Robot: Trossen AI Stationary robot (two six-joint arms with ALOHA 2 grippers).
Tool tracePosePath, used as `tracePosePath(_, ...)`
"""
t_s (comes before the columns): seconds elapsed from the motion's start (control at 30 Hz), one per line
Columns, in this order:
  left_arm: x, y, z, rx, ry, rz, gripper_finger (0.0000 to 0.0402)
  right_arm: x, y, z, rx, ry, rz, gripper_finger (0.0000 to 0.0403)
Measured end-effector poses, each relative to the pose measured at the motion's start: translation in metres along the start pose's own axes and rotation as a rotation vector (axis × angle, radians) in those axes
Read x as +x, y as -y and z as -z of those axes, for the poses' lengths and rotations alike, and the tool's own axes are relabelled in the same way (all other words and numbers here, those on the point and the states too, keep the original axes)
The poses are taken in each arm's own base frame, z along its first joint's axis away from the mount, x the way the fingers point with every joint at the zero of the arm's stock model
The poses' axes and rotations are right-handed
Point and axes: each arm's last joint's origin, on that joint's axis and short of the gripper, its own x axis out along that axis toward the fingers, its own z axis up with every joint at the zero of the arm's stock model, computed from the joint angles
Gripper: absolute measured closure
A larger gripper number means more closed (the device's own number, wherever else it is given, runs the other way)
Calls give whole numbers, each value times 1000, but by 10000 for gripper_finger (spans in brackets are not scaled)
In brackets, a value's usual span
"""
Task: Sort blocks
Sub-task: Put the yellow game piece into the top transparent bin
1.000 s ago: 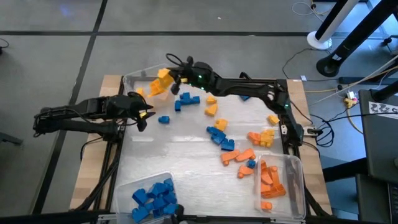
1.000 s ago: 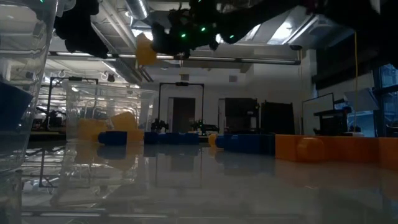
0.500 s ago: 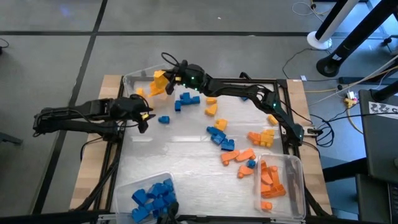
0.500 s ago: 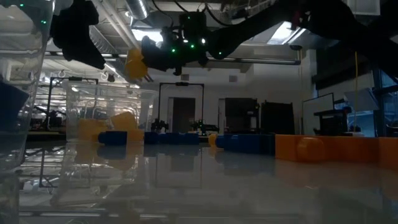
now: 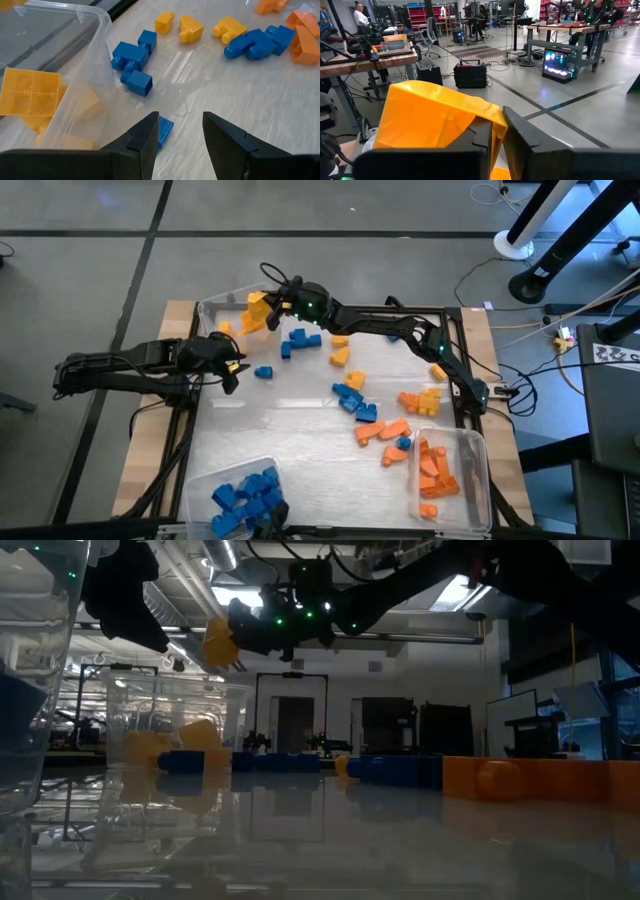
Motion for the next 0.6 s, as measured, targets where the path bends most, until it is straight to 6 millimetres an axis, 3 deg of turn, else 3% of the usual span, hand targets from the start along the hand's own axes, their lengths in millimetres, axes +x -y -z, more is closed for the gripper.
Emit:
tracePosePath(0.17, 0, 0, 0, -13, -3, 12, 259, 0, 2, 0, 0, 0, 3, 368)
tracePosePath(0.37, -2, 9, -1, -26, -28, 234, 259, 0, 7, 0, 2, -1, -6, 364)
tracePosePath(0.6, -12, 21, -7, 0, 59, 428, 259, 0, 7, -1, 8, 9, -10, 301)
